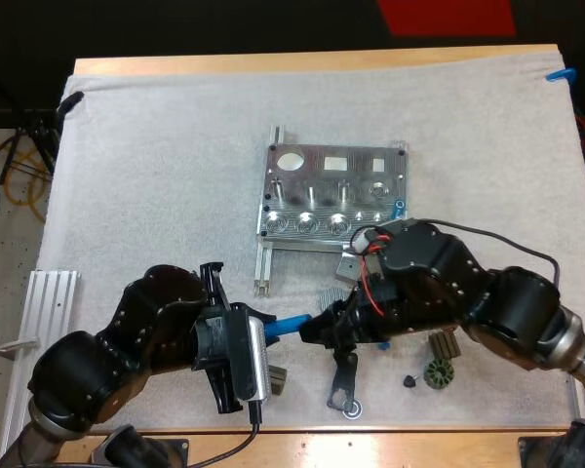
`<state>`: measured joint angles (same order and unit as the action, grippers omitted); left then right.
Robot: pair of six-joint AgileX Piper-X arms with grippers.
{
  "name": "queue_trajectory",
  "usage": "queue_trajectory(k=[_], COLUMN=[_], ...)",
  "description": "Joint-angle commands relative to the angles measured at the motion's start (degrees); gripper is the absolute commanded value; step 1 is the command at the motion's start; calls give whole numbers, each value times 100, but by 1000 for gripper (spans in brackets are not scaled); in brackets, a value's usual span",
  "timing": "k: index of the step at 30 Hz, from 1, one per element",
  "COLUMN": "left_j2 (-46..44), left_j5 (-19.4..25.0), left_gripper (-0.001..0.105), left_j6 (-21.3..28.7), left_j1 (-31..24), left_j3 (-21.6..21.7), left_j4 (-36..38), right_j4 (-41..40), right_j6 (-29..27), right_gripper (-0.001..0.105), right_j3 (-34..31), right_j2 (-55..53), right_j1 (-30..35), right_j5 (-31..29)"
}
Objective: Load cells from right to left
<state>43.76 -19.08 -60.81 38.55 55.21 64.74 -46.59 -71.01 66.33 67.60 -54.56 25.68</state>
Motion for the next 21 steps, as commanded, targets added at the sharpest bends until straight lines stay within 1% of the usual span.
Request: queue_trajectory(k=[1, 8, 15, 21], left_j2=[-25, -25, -25, -25], left_j5=[-132, -131, -131, -131], left_gripper=[0, 0, 0, 0], left_j6=[-62, -62, -62, -62], left_j1=[-8, -8, -8, -8], left_j3=[-4, -4, -4, -4], left_j4=[16, 16, 16, 16], right_j4=[173, 351, 358, 442], right_j6=[61, 315, 379, 552], right_gripper=[52, 52, 52, 52], right_j3=[14, 14, 14, 14], right_j2=[11, 27, 27, 52], right_j1=[-9, -9, -49, -112], right_j5=[-11, 0, 49, 26])
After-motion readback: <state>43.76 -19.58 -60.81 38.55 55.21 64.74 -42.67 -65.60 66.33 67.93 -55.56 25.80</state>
